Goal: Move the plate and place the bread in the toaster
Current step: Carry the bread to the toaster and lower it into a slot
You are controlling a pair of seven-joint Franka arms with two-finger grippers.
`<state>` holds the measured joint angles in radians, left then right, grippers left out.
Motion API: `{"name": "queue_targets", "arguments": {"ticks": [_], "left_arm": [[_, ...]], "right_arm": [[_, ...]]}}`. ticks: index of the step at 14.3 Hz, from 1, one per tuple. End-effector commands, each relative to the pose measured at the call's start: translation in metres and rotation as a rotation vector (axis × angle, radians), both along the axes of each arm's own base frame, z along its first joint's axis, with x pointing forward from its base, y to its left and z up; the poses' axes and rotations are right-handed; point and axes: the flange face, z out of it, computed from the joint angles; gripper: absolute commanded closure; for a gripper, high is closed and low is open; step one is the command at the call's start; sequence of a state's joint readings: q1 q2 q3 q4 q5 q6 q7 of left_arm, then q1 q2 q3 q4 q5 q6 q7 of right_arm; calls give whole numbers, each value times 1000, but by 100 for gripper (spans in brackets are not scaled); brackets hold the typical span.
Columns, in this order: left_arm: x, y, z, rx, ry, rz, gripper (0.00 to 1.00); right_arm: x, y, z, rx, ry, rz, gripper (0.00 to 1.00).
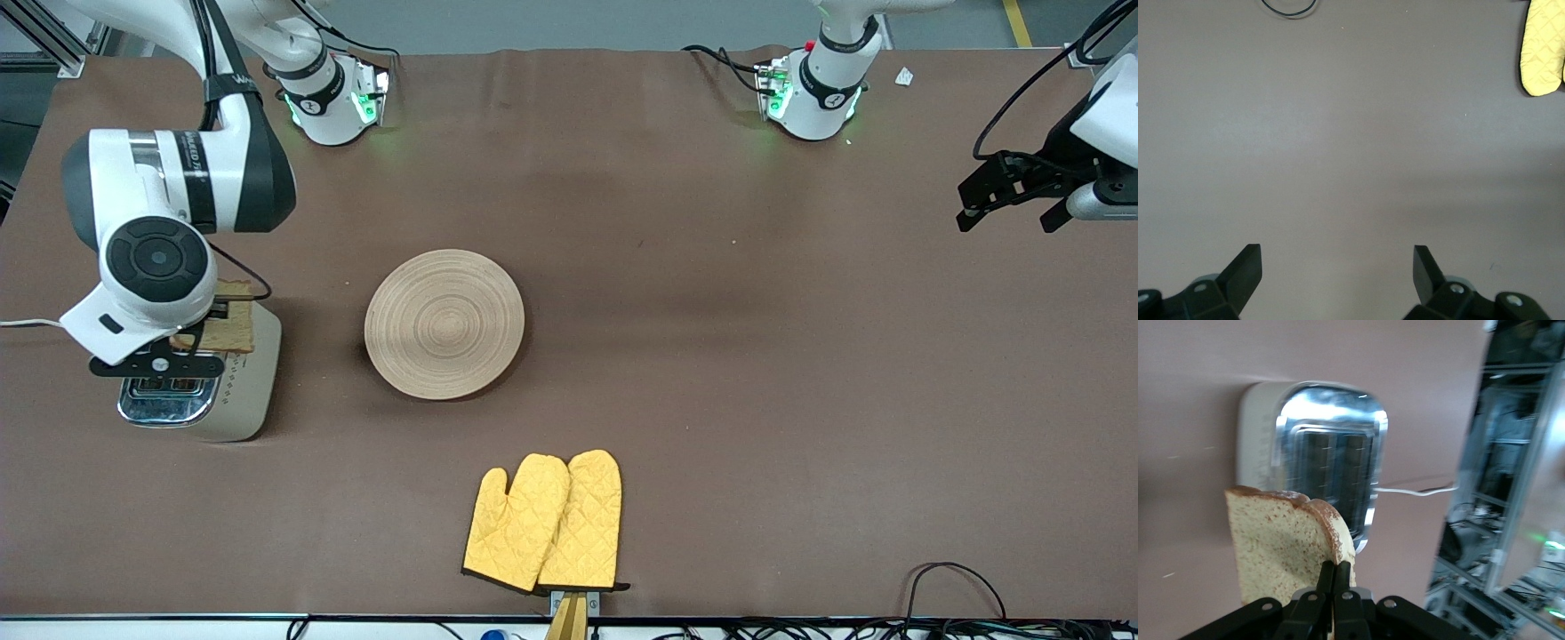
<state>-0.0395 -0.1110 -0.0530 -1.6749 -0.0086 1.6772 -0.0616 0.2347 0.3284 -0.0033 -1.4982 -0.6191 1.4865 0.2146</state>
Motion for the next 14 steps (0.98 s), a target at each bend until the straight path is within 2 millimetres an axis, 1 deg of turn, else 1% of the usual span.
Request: {"name": "queue_targets", "arguments": {"ticks": [1,2,4,6,9,12,14], "left_arm": [[2,2,3,-11,-9,0,0],[2,2,3,-11,-7,0,0],[2,2,3,-13,-7,0,0],[2,2,3,-13,-7,0,0],[2,3,3,-14,-7,3,0],[2,3,2,-16,-5,3,0],[3,3,1,-16,-4,3,0]], "right_arm": [[12,-19,5,-134,-30,17,99],[15,-28,0,-164,-26,15,100],[22,-32,-15,-216,-27,13,100],[28,-39,-30,-228,-65,-25,100],[33,-33,-46,-231,-98,-42,100],[39,-34,-63,-215,-103,-36,100],[39,-34,-76,-209,-110,-69,99]]}}
